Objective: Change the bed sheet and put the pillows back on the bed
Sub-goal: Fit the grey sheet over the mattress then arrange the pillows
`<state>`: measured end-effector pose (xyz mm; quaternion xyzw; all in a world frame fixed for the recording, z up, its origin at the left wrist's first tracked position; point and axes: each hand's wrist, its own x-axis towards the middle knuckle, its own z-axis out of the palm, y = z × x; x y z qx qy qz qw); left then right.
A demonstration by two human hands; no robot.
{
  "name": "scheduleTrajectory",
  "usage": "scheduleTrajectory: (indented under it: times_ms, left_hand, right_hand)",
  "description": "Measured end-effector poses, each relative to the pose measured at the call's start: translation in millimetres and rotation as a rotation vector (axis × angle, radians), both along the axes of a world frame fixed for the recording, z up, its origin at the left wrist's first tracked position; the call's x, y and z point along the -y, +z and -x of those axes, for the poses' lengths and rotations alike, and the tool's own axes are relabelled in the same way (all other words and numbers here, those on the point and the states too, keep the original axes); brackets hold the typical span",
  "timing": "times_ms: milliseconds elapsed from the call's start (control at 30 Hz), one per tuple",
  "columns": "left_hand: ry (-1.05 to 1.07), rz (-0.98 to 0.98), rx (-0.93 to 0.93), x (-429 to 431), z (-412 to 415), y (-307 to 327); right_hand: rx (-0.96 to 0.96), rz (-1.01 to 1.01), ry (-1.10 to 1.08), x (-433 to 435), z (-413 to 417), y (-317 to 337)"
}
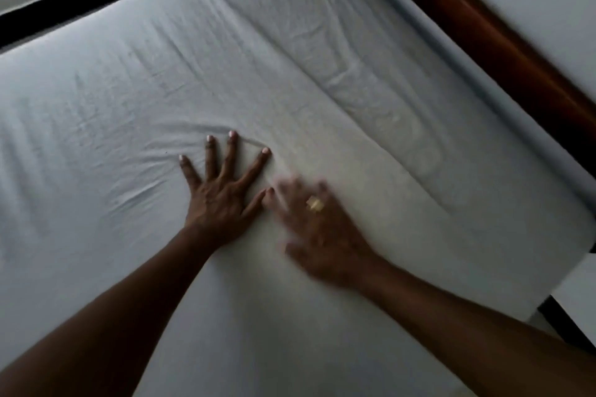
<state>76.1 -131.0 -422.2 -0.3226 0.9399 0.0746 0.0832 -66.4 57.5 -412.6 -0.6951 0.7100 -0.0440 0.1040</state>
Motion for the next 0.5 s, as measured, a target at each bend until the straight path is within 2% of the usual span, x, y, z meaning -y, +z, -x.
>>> scheduleTrajectory:
  times_ms: [33, 67, 133, 200, 300, 367, 433, 467, 500]
  left_hand:
    - [-0.009, 0.007, -0.002, 1.9, 4.0, 1.3]
    - [-0.018, 0.008, 0.0, 3.4, 8.5, 1.8]
    - [-0.026, 0.013, 0.002, 3.8, 11.7, 3.0]
    - [-0.021, 0.014, 0.015, 5.2, 11.4, 2.8]
    - [-0.036, 0.008, 0.018, 7.8, 16.8, 2.8]
    - [-0.045, -0.005, 0.003, 9.7, 34.3, 4.4]
    - [-0.061, 0.008, -0.017, 14.3, 62.5, 3.5]
    - [-0.076, 0.015, -0.024, 17.9, 77.9, 2.8]
    - [-0.09, 0.022, -0.024, 22.8, 96.7, 0.9]
  right_hand:
    - [-0.005, -0.026, 0.124, -4.3, 6.3, 1.1]
    - [0.014, 0.004, 0.121, -3.1, 33.3, -3.9]
    - [-0.014, 0.082, -0.205, 6.5, 101.6, -12.9]
    - [-0.144, 0.072, -0.496, 20.2, 167.3, -14.1]
    - [-0.16, 0.06, -0.643, 40.0, 185.6, -13.5]
    - [-0.123, 0.072, -0.512, 47.1, 164.0, -13.1]
    - [-0.125, 0.007, -0.149, 40.1, 153.6, -16.3]
    - [-0.145, -0.013, -0.055, 40.4, 164.3, -15.2]
    - [-0.154, 0.001, -0.091, 45.7, 191.5, -15.5]
